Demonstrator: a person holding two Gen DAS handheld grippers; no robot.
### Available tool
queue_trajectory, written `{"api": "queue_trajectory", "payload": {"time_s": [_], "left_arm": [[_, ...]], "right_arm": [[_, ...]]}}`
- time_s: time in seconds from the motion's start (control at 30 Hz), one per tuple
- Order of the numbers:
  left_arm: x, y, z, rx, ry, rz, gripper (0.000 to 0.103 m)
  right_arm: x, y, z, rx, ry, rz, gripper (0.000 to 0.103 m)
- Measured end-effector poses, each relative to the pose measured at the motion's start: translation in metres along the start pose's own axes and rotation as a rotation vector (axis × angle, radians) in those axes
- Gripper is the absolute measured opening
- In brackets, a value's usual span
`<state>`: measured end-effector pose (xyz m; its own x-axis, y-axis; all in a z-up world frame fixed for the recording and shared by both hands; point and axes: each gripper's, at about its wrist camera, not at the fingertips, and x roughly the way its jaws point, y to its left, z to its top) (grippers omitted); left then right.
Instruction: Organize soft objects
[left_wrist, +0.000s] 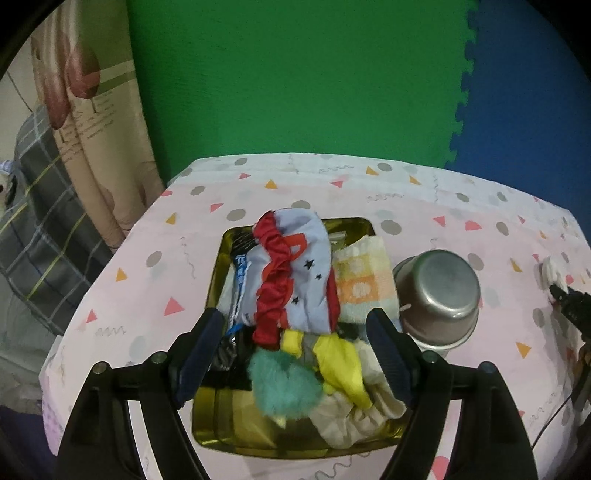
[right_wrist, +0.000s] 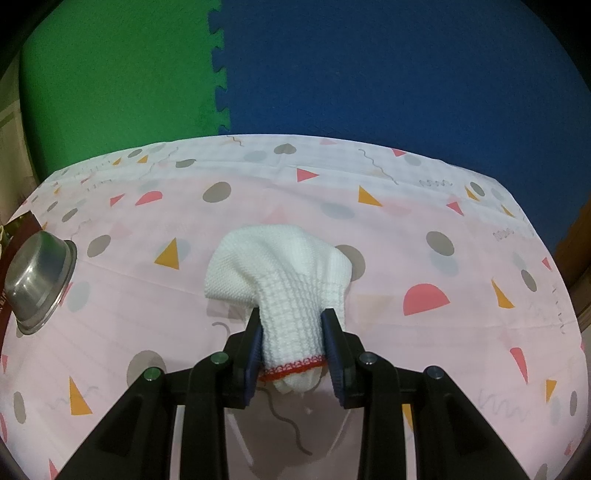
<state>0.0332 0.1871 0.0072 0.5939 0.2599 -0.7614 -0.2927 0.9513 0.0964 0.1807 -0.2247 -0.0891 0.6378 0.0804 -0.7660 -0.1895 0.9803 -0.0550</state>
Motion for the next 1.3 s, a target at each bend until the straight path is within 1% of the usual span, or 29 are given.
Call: {"api": "queue_trajectory", "payload": {"time_s": [0.13, 0.2, 0.33, 0.53, 0.6, 0.7, 0.77, 0.83, 0.9, 1.13, 1.2, 1.3], "left_arm": [[-0.005, 0.001, -0.01, -0.011, -0.018, 0.039, 0.078], [-0.006, 0.001, -0.015, -0.019, -0.029, 0.082, 0.078], [-0.009, 0.001, -0.026, -0.017, -0.037, 0.112, 0.078], [-0.008, 0.008, -0.038, -0.05, -0.022, 0.112, 0.078], [-0.01, 0.011, -0.04, -0.059, -0.027, 0.12, 0.078], [-0.012, 0.017, -0.043, -0.084, -0.034, 0.109, 0.078], [-0.014, 0.02, -0.045, -0.097, -0.042, 0.121, 0.078], [-0.014, 0.021, -0.048, -0.103, -0.05, 0.138, 0.082], [-0.014, 0.022, -0.049, -0.109, -0.054, 0.145, 0.083], [-0.013, 0.025, -0.05, -0.128, -0.047, 0.124, 0.087], [-0.011, 0.026, -0.051, -0.132, -0.043, 0.126, 0.087], [-0.01, 0.027, -0.051, -0.136, -0.038, 0.138, 0.087]], "right_arm": [[0.0, 0.001, 0.0, -0.005, 0.001, -0.006, 0.032], [0.0, 0.001, 0.0, -0.005, 0.001, -0.006, 0.032], [0.0, 0.0, 0.0, -0.004, 0.002, -0.006, 0.032], [0.0, 0.002, 0.001, -0.014, 0.002, -0.016, 0.032], [0.0, 0.003, 0.001, -0.017, 0.002, -0.02, 0.032], [-0.001, 0.003, 0.0, -0.02, -0.001, -0.026, 0.032], [-0.002, 0.003, 0.0, -0.018, -0.002, -0.024, 0.032], [-0.002, 0.003, 0.0, -0.016, -0.003, -0.022, 0.032], [-0.002, 0.003, 0.0, -0.011, -0.003, -0.026, 0.031], [-0.006, 0.005, 0.003, 0.024, 0.015, -0.047, 0.028], [-0.01, 0.006, 0.004, 0.038, 0.016, -0.046, 0.026], [-0.017, 0.004, 0.004, 0.071, 0.025, -0.022, 0.023]]}}
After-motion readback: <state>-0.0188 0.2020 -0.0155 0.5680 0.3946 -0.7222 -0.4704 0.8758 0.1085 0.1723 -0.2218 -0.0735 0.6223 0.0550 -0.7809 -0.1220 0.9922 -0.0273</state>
